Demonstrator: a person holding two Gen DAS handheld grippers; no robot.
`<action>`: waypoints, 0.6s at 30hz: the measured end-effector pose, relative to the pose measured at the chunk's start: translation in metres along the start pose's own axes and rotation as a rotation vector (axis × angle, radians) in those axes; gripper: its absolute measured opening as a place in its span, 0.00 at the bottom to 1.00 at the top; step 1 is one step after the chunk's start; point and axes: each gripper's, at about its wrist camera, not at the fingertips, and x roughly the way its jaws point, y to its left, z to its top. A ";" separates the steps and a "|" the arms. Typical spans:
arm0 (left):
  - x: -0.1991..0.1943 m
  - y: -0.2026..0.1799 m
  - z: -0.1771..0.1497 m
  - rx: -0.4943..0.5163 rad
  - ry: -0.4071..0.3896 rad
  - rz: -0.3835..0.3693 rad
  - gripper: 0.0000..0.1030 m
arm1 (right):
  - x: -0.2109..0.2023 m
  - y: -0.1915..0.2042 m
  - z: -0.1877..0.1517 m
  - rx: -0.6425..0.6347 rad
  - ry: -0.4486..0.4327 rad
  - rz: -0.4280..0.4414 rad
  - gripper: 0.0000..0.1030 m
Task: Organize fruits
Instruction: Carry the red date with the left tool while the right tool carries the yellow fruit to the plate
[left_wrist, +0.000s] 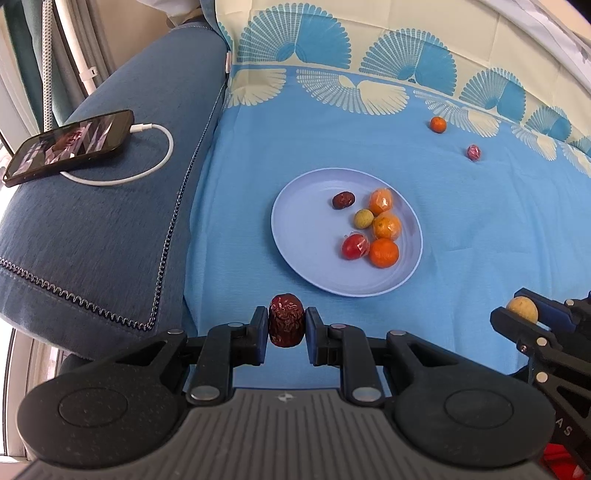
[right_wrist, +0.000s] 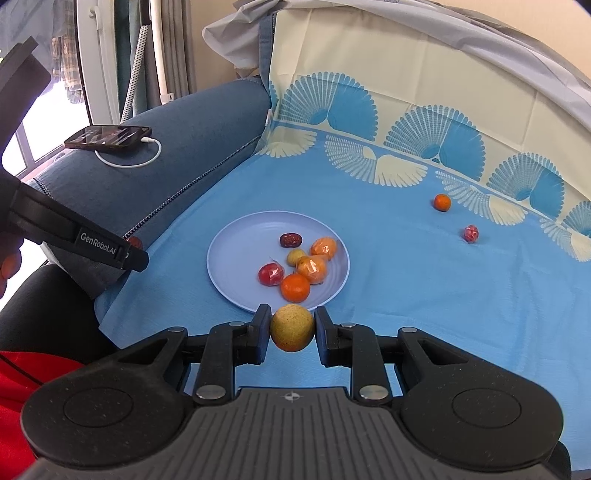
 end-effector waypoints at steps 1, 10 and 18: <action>0.001 0.000 0.002 0.000 0.000 -0.001 0.22 | 0.002 0.000 0.001 0.001 0.001 0.001 0.26; 0.016 0.000 0.026 -0.011 -0.010 -0.007 0.22 | 0.024 -0.001 0.013 0.004 0.012 0.008 0.26; 0.033 -0.001 0.051 -0.009 -0.011 -0.005 0.22 | 0.049 -0.006 0.029 0.012 0.016 0.014 0.26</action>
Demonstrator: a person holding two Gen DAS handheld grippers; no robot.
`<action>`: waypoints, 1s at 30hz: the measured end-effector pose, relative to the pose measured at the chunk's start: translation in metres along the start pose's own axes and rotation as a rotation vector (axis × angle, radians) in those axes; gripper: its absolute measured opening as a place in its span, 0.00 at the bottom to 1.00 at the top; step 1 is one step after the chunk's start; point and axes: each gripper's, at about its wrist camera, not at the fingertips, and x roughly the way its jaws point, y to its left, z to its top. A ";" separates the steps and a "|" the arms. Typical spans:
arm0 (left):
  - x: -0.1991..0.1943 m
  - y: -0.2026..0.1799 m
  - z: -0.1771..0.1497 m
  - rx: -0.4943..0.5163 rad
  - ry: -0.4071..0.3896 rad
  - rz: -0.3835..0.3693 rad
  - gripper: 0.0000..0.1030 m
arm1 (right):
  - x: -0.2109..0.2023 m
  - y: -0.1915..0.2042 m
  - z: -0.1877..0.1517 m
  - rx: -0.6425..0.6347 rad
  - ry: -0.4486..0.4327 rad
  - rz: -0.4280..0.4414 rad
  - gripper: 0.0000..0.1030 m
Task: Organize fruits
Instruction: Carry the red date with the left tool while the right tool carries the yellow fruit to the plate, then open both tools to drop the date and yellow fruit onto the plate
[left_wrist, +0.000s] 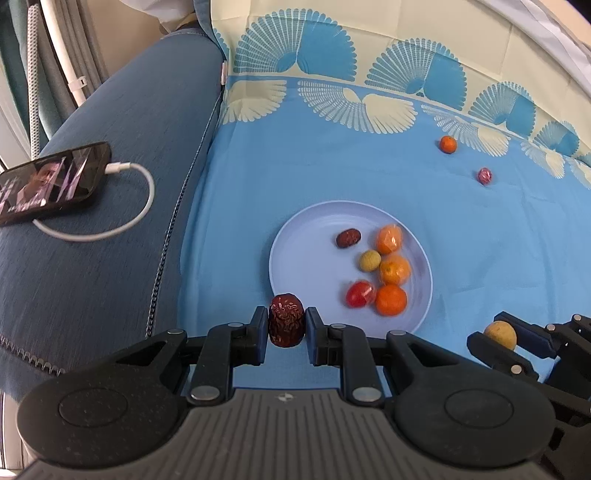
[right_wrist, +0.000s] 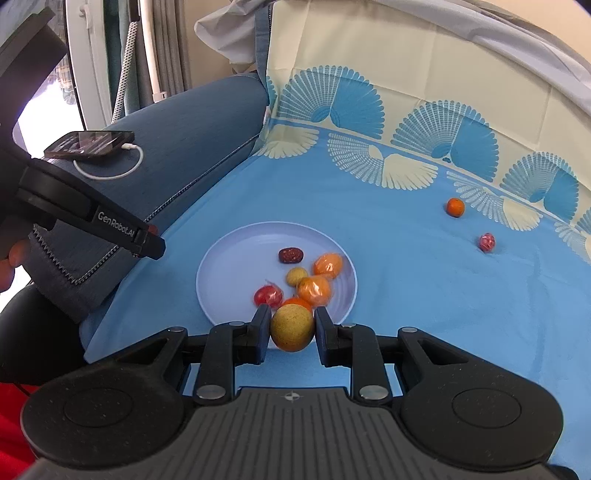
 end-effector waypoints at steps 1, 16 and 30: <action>0.003 0.000 0.003 0.001 0.001 -0.001 0.22 | 0.003 -0.001 0.002 0.001 0.001 0.000 0.26; 0.065 -0.011 0.040 0.047 0.050 -0.012 0.22 | 0.072 -0.010 0.022 0.009 0.057 0.028 0.26; 0.117 -0.016 0.059 0.108 0.067 0.003 0.27 | 0.126 -0.010 0.034 -0.040 0.081 0.072 0.26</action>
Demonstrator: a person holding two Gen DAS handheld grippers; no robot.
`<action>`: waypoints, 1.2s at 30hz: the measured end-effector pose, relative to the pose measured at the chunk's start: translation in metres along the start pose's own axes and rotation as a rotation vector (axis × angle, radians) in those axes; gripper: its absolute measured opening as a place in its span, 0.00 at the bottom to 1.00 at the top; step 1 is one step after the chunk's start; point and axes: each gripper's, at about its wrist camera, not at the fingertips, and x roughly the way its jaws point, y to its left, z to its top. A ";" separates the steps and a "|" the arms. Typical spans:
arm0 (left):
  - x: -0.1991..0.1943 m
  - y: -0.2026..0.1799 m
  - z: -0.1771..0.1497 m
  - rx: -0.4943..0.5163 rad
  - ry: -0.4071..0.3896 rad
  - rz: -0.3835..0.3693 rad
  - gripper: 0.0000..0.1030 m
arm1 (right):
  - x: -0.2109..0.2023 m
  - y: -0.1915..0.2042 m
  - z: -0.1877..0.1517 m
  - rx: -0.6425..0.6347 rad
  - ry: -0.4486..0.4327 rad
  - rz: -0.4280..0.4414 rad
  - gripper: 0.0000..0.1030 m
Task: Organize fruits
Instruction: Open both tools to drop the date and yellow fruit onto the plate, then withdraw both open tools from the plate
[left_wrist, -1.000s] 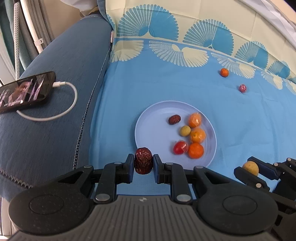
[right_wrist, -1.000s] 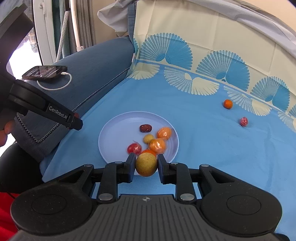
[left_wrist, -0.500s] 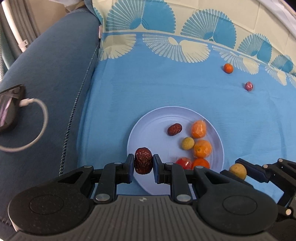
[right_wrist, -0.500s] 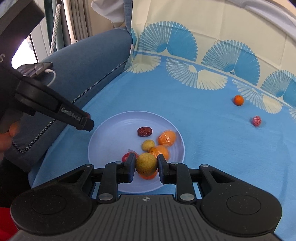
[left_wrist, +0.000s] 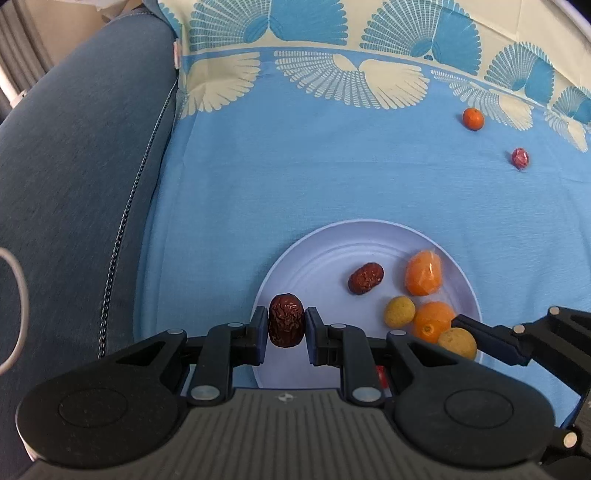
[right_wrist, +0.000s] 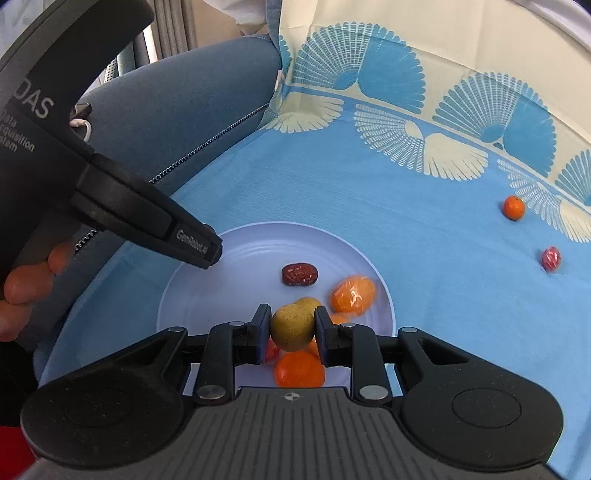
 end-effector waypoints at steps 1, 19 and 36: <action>0.002 -0.001 0.001 0.010 -0.001 -0.003 0.36 | 0.003 0.000 0.001 -0.006 0.005 0.004 0.26; -0.074 0.004 -0.092 -0.032 0.027 0.097 1.00 | -0.074 0.021 -0.048 0.050 0.108 -0.055 0.99; -0.144 -0.012 -0.129 -0.029 -0.093 0.127 1.00 | -0.159 0.038 -0.068 0.052 -0.075 -0.135 0.99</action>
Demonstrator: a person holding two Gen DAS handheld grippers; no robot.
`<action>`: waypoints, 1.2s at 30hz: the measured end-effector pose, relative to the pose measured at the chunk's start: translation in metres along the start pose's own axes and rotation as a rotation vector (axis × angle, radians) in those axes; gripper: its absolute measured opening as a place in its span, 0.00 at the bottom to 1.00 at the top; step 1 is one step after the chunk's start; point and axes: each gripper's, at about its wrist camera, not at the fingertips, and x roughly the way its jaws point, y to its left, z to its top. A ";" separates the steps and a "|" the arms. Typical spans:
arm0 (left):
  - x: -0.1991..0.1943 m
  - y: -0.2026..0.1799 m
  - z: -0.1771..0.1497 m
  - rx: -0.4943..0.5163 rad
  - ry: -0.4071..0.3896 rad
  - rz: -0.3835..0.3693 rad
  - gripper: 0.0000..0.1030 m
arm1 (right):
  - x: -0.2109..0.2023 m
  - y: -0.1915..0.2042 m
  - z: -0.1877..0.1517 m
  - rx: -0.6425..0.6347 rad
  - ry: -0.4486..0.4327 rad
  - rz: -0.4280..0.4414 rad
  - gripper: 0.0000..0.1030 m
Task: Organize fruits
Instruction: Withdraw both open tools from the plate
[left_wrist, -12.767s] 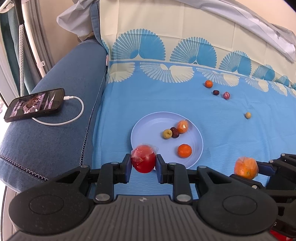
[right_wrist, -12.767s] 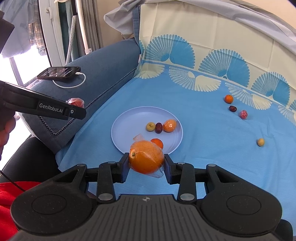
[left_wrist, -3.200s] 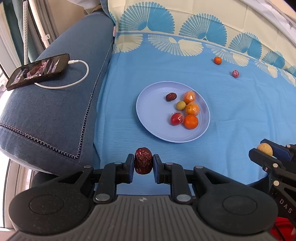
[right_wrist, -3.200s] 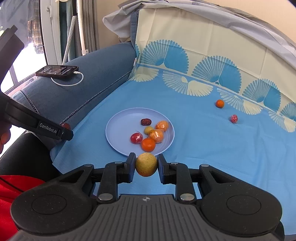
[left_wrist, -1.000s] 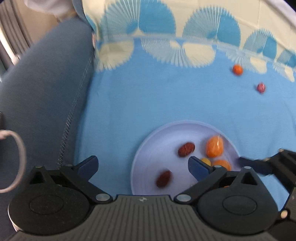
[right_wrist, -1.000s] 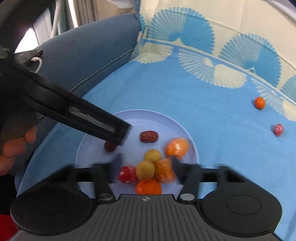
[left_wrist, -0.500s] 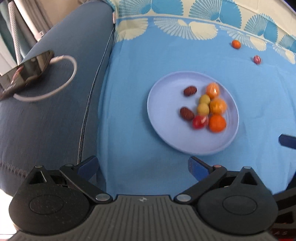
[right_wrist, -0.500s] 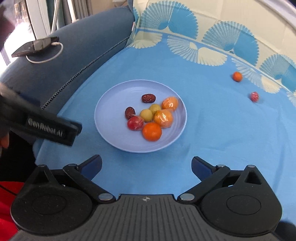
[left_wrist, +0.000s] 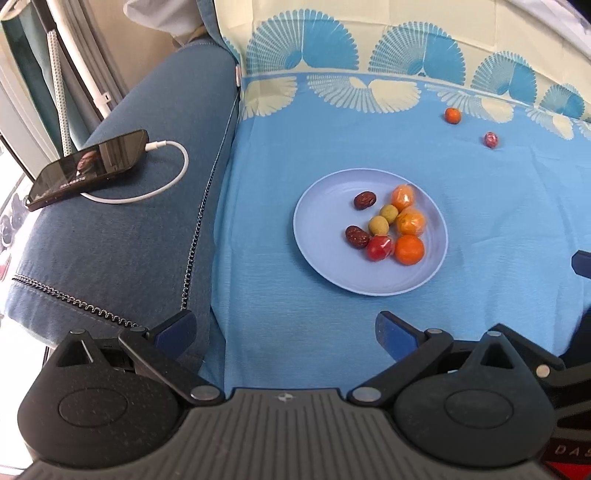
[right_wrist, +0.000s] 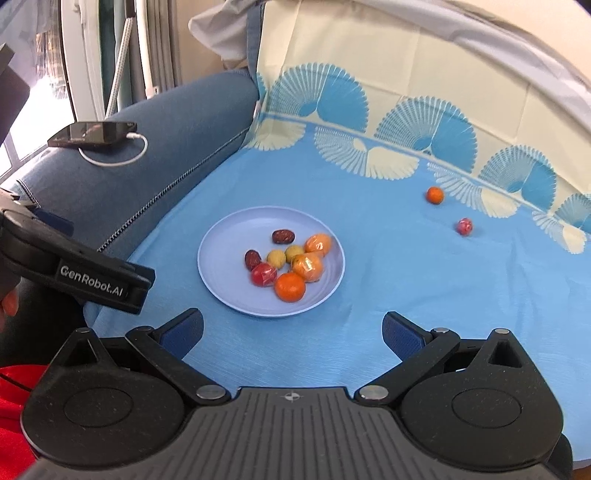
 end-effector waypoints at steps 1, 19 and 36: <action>-0.003 -0.001 -0.001 0.002 -0.006 -0.001 1.00 | -0.003 0.000 0.000 0.001 -0.007 -0.003 0.99; -0.024 -0.003 -0.006 0.017 -0.055 0.004 1.00 | -0.019 0.005 -0.001 -0.012 -0.047 -0.022 0.99; -0.019 -0.007 -0.003 0.032 -0.038 0.001 1.00 | -0.014 0.004 -0.001 -0.007 -0.033 -0.014 0.99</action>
